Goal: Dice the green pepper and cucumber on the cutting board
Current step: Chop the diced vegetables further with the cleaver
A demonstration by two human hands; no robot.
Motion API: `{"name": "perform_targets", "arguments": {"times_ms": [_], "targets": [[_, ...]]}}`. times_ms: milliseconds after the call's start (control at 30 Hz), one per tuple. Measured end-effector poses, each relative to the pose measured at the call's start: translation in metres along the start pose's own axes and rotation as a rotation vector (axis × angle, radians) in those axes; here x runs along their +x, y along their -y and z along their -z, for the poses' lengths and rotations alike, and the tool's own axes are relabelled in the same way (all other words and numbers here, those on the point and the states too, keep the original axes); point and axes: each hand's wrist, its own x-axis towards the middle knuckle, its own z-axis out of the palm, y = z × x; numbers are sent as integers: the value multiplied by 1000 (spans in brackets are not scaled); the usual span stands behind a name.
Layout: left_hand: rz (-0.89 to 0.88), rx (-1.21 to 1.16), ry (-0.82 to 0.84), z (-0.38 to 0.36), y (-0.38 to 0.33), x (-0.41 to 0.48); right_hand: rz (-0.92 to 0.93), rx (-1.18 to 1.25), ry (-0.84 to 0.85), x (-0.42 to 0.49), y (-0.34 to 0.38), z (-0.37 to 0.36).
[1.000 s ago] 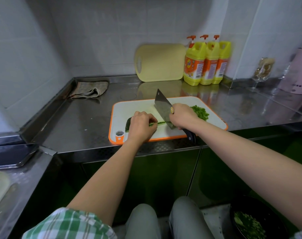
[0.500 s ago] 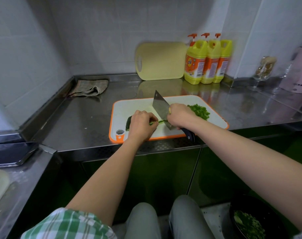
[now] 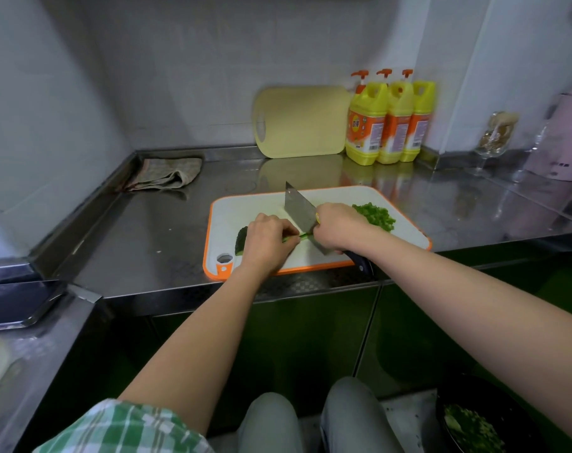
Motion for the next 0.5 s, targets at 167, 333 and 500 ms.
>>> {"name": "perform_targets", "arguments": {"times_ms": [167,333,500], "targets": [[-10,104,-92,3,-2,-10,12,41,-74,0,-1,-3],[52,130,-94,5,-4,-12,49,116,-121,1,-7,7],[63,79,-84,6,-4,-13,2,14,29,-4,1,7]]}}
